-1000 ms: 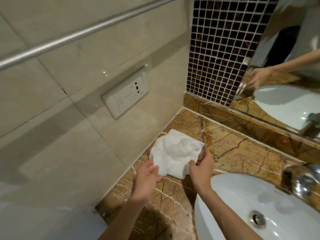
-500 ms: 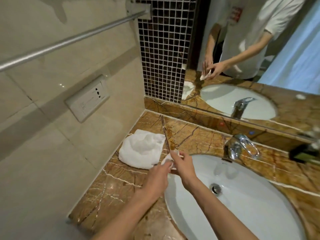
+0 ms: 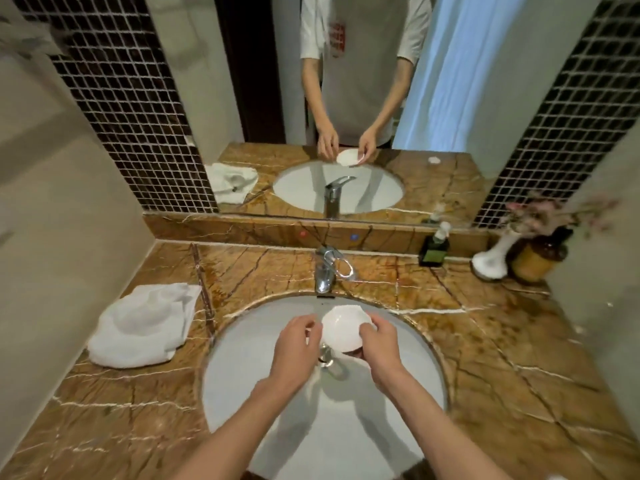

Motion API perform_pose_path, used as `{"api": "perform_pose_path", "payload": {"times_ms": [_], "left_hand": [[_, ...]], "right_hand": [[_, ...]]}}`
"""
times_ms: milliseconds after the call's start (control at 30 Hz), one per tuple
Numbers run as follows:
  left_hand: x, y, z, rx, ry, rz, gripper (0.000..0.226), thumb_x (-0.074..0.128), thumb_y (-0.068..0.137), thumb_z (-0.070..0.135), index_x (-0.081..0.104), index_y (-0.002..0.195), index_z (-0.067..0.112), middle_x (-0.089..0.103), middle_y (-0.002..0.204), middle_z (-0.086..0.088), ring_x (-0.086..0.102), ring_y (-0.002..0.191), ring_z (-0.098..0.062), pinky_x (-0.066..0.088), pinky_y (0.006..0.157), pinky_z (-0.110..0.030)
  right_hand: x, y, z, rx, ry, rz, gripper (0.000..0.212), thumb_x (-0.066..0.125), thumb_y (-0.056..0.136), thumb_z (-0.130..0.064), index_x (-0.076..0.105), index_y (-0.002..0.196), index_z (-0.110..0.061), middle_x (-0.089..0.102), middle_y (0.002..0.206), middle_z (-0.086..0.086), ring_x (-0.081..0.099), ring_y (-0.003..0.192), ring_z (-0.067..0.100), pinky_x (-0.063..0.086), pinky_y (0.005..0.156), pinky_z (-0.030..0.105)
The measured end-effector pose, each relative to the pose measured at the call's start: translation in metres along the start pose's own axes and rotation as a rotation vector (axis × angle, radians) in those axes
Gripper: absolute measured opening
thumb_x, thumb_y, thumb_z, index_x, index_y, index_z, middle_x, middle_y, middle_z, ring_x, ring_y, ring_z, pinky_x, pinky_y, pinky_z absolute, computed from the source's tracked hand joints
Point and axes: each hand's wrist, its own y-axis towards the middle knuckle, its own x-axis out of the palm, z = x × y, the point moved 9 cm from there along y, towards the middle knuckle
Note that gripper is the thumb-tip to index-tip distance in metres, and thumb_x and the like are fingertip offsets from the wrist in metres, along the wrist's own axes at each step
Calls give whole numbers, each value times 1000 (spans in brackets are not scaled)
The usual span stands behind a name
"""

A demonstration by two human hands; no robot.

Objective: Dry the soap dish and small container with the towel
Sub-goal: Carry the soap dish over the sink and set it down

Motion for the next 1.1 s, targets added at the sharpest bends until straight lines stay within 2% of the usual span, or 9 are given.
{"api": "perform_pose_path", "payload": {"times_ms": [67, 133, 200, 333, 433, 600, 767, 933, 1100], "left_hand": [[32, 2, 14, -61, -69, -52, 19, 53, 91, 23, 68, 80, 19, 71, 79, 0, 62, 74, -18, 48, 68, -34], [64, 2, 29, -110, -114, -99, 25, 54, 90, 25, 66, 70, 16, 68, 68, -4, 63, 69, -24, 49, 62, -36], [95, 1, 41, -165, -152, -142, 26, 56, 88, 27, 68, 69, 13, 69, 68, -7, 65, 68, -25, 50, 61, -35], [146, -2, 57, -275, -211, -189, 27, 61, 87, 28, 71, 69, 11, 70, 63, -2, 66, 58, -13, 50, 56, -28], [171, -6, 68, -325, -259, -212, 25, 64, 86, 25, 71, 68, 9, 69, 61, -4, 67, 54, -12, 51, 51, -27], [188, -13, 68, -522, -433, -117, 21, 60, 87, 5, 67, 69, -4, 66, 62, -17, 66, 47, -21, 56, 45, -28], [190, -3, 65, -523, -431, -75, 22, 56, 89, 2, 64, 71, -7, 65, 65, -21, 66, 45, -20, 53, 43, -25], [196, 13, 62, -499, -438, -53, 26, 57, 90, 4, 65, 66, -4, 63, 58, -18, 62, 42, -19, 54, 44, -27], [199, 29, 55, -487, -422, -39, 28, 57, 90, 4, 62, 63, 1, 60, 56, -14, 63, 44, -20, 55, 45, -28]], "right_hand": [[-33, 7, -1, 9, 17, -13, 36, 41, 88, 1, 62, 114, -13, 63, 110, 13, 61, 93, 29, 55, 50, 32], [-66, 15, -5, 11, 28, -14, 36, 41, 88, 2, 62, 112, -17, 63, 108, 11, 62, 93, 28, 56, 51, 33], [-95, 24, -8, 14, 21, -11, 36, 41, 89, 2, 61, 114, -15, 64, 105, 11, 63, 91, 28, 56, 51, 33], [-146, 39, -11, 17, 13, -6, 32, 42, 92, 1, 62, 113, -14, 65, 106, 13, 65, 91, 30, 58, 54, 36], [-170, 51, -14, 6, -2, -26, 35, 41, 93, 2, 61, 117, -12, 64, 109, 12, 64, 88, 25, 60, 57, 40], [-180, 62, -11, 24, -58, -50, 34, 44, 93, -1, 61, 116, -20, 58, 109, 8, 59, 84, 18, 60, 55, 39], [-175, 70, -12, 26, -136, -83, 35, 48, 92, -9, 62, 119, -26, 60, 117, 8, 60, 98, 29, 62, 64, 44], [-176, 83, -15, 20, -245, -101, 38, 48, 93, -15, 54, 130, -20, 61, 117, 7, 66, 86, 25, 62, 60, 40], [-181, 94, -13, 43, -386, -53, 24, 46, 95, -13, 59, 115, -12, 68, 88, 6, 69, 55, 17, 60, 53, 35]]}}
